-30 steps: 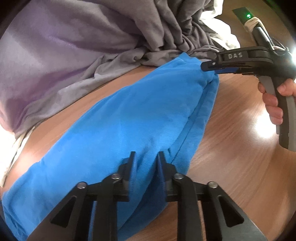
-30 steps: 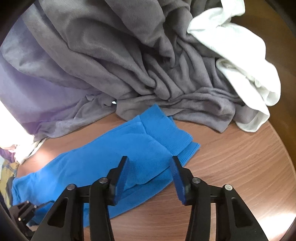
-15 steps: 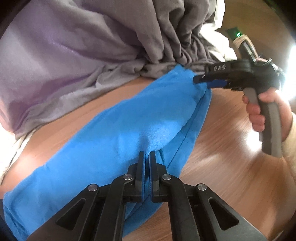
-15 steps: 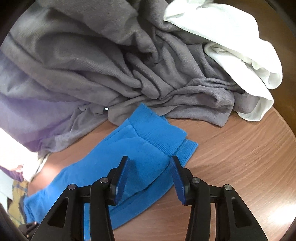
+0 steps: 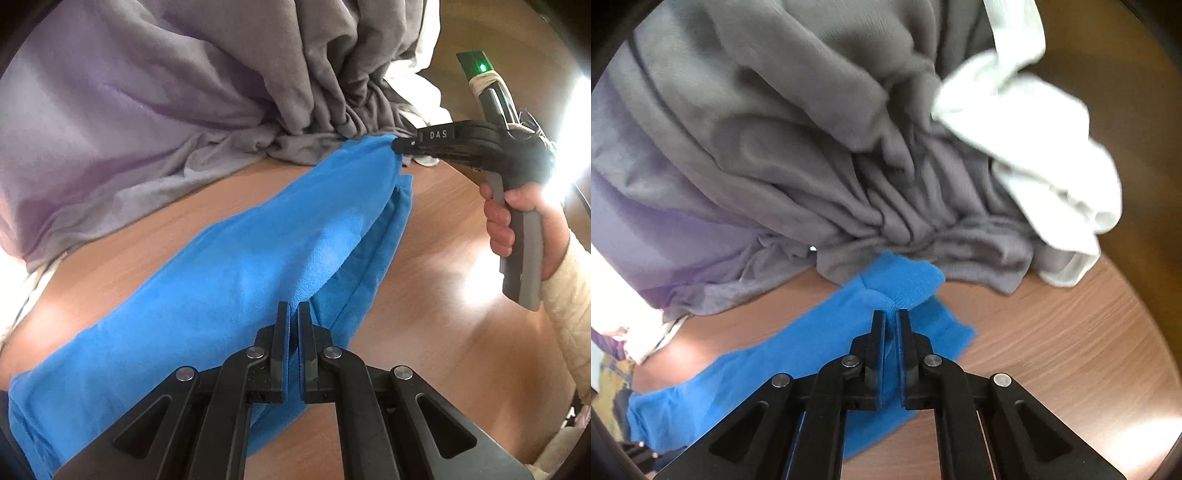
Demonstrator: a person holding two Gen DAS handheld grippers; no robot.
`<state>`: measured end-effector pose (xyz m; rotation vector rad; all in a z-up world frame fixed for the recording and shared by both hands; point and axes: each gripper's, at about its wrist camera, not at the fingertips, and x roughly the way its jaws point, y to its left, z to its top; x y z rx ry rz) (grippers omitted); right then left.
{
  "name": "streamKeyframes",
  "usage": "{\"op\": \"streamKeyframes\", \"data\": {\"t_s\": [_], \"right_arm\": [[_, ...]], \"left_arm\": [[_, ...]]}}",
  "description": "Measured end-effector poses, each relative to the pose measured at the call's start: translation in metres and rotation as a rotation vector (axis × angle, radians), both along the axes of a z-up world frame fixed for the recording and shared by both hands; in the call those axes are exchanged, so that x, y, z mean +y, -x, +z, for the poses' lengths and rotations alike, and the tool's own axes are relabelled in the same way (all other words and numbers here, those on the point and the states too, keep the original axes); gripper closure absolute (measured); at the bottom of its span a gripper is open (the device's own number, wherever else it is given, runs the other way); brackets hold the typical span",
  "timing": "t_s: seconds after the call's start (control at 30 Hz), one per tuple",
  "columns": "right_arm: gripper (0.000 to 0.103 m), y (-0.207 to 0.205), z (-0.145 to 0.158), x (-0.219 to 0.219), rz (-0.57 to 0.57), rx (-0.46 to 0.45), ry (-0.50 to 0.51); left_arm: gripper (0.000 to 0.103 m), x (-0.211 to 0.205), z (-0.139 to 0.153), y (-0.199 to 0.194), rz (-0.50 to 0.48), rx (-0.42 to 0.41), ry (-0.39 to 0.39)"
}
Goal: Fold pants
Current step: 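Hold the pants with the left gripper while the right gripper folds the leg end over, then open both grippers to release the folded pants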
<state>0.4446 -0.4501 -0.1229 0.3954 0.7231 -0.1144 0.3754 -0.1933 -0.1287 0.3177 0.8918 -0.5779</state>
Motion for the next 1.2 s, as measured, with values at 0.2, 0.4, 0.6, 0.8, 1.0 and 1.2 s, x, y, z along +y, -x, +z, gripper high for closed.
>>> {"op": "streamKeyframes", "data": {"t_s": [0.2,0.4,0.6,0.8,1.0,1.2], "right_arm": [[0.097,0.022,0.006,-0.006,-0.026,0.017,0.008],[0.097,0.054,0.026,-0.003,-0.016,-0.011,0.044],[0.097,0.087,0.021,-0.002,-0.013,0.081,0.085],[0.097,0.101,-0.008,-0.01,-0.029,0.194,0.079],[0.097,0.098,-0.024,-0.011,-0.028,0.22,0.114],[0.093,0.095,-0.029,-0.011,-0.019,0.244,0.119]], "left_arm": [[0.098,-0.005,-0.004,0.012,-0.011,0.032,-0.02],[0.098,-0.004,0.012,0.031,-0.049,0.014,-0.058],[0.098,-0.007,-0.004,0.044,-0.118,0.141,-0.067],[0.098,-0.011,-0.005,0.057,-0.14,0.174,-0.068],[0.097,-0.011,-0.026,0.056,-0.12,0.225,-0.093],[0.078,-0.006,-0.02,0.069,-0.08,0.202,-0.052]]}}
